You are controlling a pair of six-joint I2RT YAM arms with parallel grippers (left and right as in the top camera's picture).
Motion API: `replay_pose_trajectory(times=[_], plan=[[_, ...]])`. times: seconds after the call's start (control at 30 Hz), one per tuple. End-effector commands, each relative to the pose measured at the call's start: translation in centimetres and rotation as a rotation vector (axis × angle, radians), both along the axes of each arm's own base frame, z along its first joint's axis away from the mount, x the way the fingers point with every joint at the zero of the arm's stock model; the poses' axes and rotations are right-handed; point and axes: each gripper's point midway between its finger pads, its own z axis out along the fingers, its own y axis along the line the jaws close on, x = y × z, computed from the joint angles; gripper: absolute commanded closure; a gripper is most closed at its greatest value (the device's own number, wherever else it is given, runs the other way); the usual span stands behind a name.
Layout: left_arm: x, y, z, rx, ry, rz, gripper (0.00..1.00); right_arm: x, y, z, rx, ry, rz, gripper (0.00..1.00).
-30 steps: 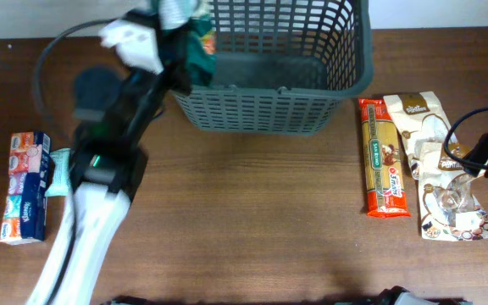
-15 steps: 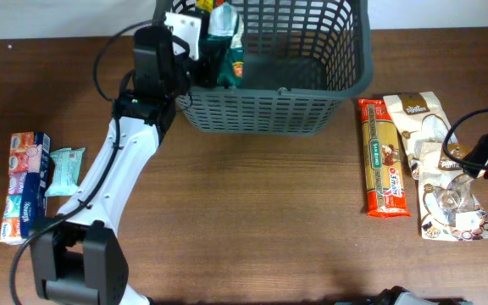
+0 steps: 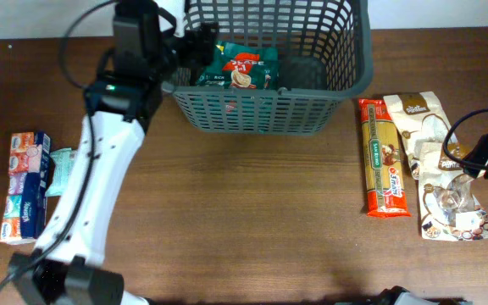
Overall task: Pack container
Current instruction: 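Move the left gripper back and grasp the tissue pack stack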
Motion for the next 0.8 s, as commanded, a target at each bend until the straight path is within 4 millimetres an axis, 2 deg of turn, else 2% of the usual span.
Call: replay_pose_trajectory(times=[0.0, 0.1, 0.23, 0.43, 0.47, 0.53, 0.63, 0.77], plan=[[-2.4, 10.9, 4.4, 0.215, -0.015, 0.484, 0.38, -0.3, 0.1, 0.2, -0.001, -0.004, -0.005, 0.01], [-4.5, 14.6, 2.4, 0.292, 0.112, 0.582, 0.27, -0.3, 0.1, 0.2, -0.002, -0.004, -0.005, 0.01], [-8.3, 19.2, -2.3, 0.274, 0.361, 0.704, 0.27, -0.3, 0.1, 0.2, -0.002, -0.004, -0.005, 0.01], [-13.5, 23.6, -7.9, 0.250, 0.691, 0.728, 0.30, -0.3, 0.0, 0.2, -0.002, -0.005, -0.005, 0.01], [-14.0, 24.0, -8.5, 0.271, 0.720, 0.687, 0.32, -0.3, 0.0, 0.2, -0.002, -0.005, -0.005, 0.01], [-14.6, 24.6, -10.0, 0.323, 0.768, 0.551, 0.40, -0.3, 0.0, 0.2, -0.002, -0.005, -0.005, 0.01], [-14.1, 24.8, -11.5, 0.267, 0.757, 0.445, 0.43, -0.3, 0.0, 0.2, -0.002, -0.005, -0.005, 0.01], [-13.4, 27.1, -13.7, 0.268, 0.719, 0.410, 0.44, -0.3, 0.0, 0.2, -0.002, -0.005, -0.005, 0.01]])
